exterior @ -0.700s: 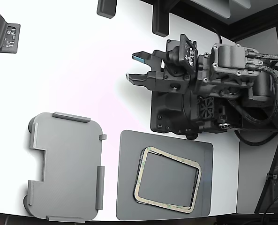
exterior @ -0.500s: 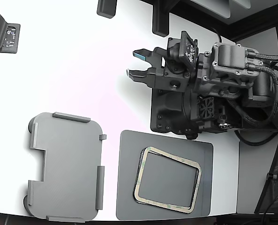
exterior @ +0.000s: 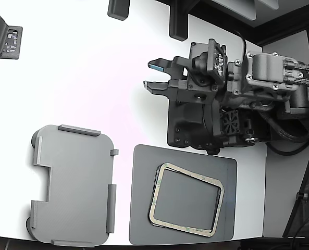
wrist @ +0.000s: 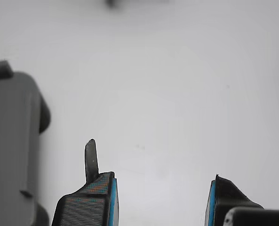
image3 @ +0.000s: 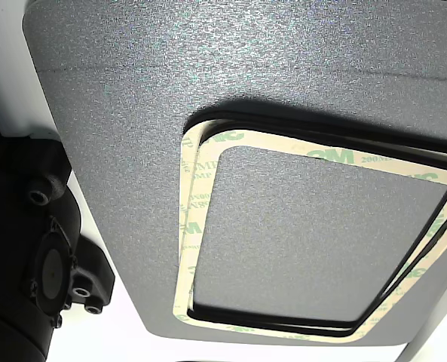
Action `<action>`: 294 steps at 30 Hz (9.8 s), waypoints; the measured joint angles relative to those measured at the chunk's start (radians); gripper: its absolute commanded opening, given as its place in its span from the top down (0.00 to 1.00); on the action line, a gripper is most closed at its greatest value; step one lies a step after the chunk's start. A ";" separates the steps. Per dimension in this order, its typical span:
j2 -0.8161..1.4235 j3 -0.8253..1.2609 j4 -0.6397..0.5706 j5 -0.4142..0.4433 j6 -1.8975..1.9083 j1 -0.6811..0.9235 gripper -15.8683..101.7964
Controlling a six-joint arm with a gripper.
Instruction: Grab top frame and put it into gray box.
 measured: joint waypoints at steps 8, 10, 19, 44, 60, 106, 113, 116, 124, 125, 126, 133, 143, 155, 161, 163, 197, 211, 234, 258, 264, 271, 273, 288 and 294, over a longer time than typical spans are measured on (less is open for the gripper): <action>-0.179 -0.224 0.137 0.117 -0.354 0.186 0.06; -0.209 -0.262 0.140 0.150 -0.494 0.235 0.09; -0.327 -0.374 0.249 0.034 -1.100 0.362 0.07; -0.796 -0.609 0.575 -0.104 -1.730 1.039 0.09; -1.057 -0.707 0.548 -0.178 -1.615 1.235 0.02; -1.368 -0.862 0.486 -0.187 -1.321 1.424 0.15; -1.388 -0.850 0.443 -0.158 -1.299 1.457 0.21; -1.393 -0.850 0.443 -0.158 -1.298 1.457 0.20; -1.407 -0.862 0.445 -0.158 -1.296 1.457 0.29; -1.407 -0.862 0.445 -0.156 -1.296 1.457 0.30; -1.407 -0.862 0.443 -0.155 -1.296 1.457 0.31; -1.416 -0.877 0.451 -0.144 -1.315 1.457 0.41; -1.417 -0.879 0.451 -0.137 -1.322 1.457 0.46; -1.419 -0.857 0.416 -0.133 -1.318 1.457 0.51; -1.419 -0.848 0.413 -0.133 -1.318 1.457 0.56; -1.417 -0.845 0.411 -0.133 -1.318 1.457 0.59; -1.195 -1.117 0.528 0.117 -0.827 1.210 0.96; -1.058 -1.011 0.506 0.460 0.109 0.897 0.98; -1.433 -1.335 0.647 0.032 1.888 0.388 0.97; -1.424 -1.207 0.647 -0.187 1.990 0.348 0.97; -1.459 -1.207 0.647 -0.178 1.977 0.348 0.97; -1.465 -1.181 0.647 -0.176 1.983 0.348 0.97; -1.460 -1.180 0.647 -0.176 1.983 0.348 0.97; -1.460 -1.172 0.647 -0.160 1.999 0.348 0.97; -1.462 -1.172 0.647 -0.161 2.000 0.348 0.97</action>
